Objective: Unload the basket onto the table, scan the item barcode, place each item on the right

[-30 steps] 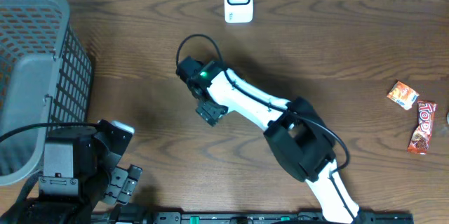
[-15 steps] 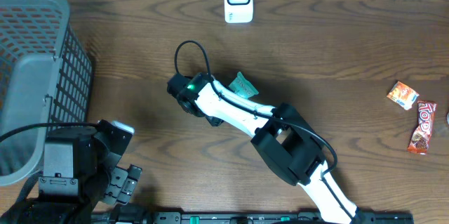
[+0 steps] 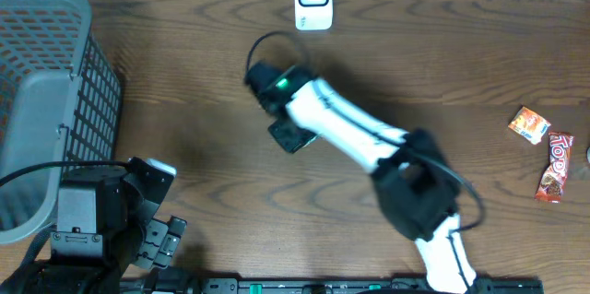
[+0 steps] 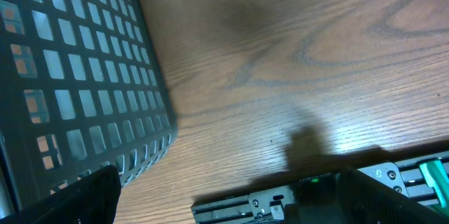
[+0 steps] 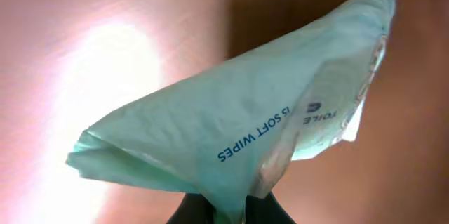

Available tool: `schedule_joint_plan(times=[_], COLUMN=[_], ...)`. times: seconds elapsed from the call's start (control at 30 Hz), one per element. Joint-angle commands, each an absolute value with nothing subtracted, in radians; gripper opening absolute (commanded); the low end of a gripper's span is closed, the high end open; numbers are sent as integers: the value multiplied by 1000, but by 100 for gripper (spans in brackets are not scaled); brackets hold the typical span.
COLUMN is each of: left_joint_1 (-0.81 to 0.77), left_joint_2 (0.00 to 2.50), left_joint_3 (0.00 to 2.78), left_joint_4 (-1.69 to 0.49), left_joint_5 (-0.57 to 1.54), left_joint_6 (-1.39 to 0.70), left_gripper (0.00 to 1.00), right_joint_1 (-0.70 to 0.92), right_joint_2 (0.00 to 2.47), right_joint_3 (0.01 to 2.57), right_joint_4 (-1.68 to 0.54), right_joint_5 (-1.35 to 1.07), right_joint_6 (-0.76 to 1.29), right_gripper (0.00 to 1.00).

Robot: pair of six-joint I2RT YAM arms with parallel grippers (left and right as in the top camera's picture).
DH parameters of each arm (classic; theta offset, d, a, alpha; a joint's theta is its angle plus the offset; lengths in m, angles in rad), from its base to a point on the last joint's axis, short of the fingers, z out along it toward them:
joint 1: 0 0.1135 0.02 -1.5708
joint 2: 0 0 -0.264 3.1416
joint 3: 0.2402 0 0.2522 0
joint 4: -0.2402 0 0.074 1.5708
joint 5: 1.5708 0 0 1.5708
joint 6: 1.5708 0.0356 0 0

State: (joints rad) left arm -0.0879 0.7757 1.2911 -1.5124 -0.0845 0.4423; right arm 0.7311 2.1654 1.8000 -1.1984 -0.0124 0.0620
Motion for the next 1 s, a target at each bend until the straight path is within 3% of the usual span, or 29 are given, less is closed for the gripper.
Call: schedule_joint_plan(times=[0.0, 0.23, 0.47, 0.73, 0.97], left_joint_1=[-90, -90, -90, -90, -90], left_joint_2=[772, 772, 772, 772, 772], left_joint_3=[1298, 1298, 1298, 1298, 1298], left_joint_4=[-1514, -1514, -1514, -1514, -1514], left_joint_5=[-90, -90, -90, -90, -90], left_joint_6=[443, 443, 443, 443, 443], left_gripper=[98, 98, 98, 98, 98], right_joint_1=[614, 376, 216, 156, 156], right_joint_2=[2074, 2098, 2182, 2297, 2373], right_joint_3=[1821, 1817, 1808, 1789, 1782], right_joint_4=[-1248, -1383, -1503, -1631, -1702], right_joint_5=[-490, -927, -1158, -1278, -1350], right_joint_6=[-146, -371, -617, -1023, -1496], right_gripper=[1, 1, 1, 1, 1])
